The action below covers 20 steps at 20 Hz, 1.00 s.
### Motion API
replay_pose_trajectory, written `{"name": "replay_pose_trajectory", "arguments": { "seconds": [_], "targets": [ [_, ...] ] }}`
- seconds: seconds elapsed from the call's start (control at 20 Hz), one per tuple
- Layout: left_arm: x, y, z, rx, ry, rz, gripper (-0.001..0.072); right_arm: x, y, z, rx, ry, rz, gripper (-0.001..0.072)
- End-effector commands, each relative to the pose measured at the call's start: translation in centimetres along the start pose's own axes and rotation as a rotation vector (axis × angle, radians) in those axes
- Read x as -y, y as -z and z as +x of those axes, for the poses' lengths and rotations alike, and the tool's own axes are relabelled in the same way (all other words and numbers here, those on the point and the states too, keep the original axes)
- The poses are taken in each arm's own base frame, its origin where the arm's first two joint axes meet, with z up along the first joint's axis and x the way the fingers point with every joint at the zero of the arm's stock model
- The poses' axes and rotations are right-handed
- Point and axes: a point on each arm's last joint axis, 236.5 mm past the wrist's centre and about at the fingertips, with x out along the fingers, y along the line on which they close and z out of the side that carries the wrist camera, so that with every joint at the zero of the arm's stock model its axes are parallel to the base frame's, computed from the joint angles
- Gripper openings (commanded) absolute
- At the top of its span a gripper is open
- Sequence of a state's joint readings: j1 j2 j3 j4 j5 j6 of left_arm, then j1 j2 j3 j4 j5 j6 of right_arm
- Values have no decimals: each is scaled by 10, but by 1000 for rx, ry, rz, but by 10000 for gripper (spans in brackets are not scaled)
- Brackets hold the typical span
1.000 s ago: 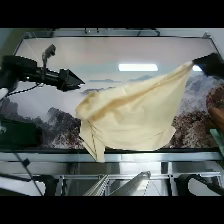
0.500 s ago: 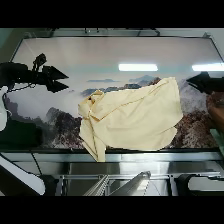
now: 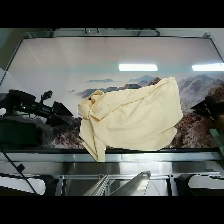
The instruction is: Fold the shirts.
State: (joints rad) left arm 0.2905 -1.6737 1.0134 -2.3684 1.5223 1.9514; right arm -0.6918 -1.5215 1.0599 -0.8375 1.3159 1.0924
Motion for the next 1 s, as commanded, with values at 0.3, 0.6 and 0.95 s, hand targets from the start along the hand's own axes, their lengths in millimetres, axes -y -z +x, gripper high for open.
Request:
{"name": "replay_pose_trajectory", "arguments": {
  "seconds": [0.3, 0.6, 0.95],
  "targets": [
    [5, -3, 79, -94, -87, 83, 501, -29, 7, -14, 20, -73, -32, 291],
    [20, -3, 103, -184, -107, 153, 204, -37, 11, -29, 36, -65, -61, 291],
    [12, 3, 97, -190, -65, 154, 21, 26, 92, -7, -216, 98, 91, 293]
  ]
}}
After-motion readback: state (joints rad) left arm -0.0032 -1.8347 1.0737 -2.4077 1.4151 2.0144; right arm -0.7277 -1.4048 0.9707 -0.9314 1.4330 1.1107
